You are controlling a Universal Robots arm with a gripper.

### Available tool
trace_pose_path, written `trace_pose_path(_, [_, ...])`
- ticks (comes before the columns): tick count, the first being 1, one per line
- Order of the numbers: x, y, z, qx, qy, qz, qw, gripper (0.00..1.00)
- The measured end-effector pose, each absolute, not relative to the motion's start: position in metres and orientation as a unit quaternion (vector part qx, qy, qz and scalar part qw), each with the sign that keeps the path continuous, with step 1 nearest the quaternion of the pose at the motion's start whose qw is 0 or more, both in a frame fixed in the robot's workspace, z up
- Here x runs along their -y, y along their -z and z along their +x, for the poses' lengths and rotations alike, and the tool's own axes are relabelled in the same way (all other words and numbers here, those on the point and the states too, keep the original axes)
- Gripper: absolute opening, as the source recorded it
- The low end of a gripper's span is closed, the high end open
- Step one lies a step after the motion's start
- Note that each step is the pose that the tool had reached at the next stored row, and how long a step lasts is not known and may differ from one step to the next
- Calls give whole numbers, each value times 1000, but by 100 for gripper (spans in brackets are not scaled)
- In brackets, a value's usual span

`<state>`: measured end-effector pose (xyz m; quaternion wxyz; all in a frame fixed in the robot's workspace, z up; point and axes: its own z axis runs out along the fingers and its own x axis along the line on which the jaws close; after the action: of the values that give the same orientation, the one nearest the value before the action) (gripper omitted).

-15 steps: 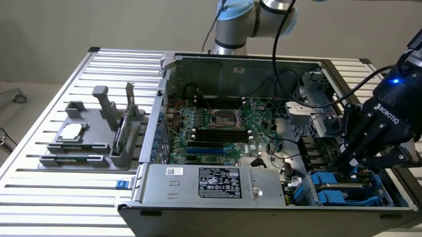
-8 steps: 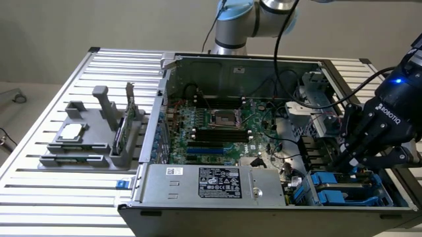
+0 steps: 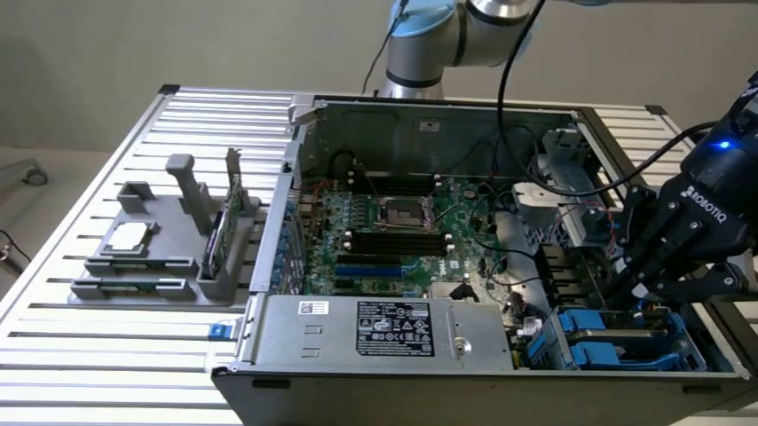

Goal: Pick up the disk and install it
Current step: 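Insert the first disk wire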

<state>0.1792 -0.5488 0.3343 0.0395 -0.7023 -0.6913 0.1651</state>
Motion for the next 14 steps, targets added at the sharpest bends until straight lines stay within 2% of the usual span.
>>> trace_pose_path(14, [552, -334, 180, 667, -174, -722, 55, 16])
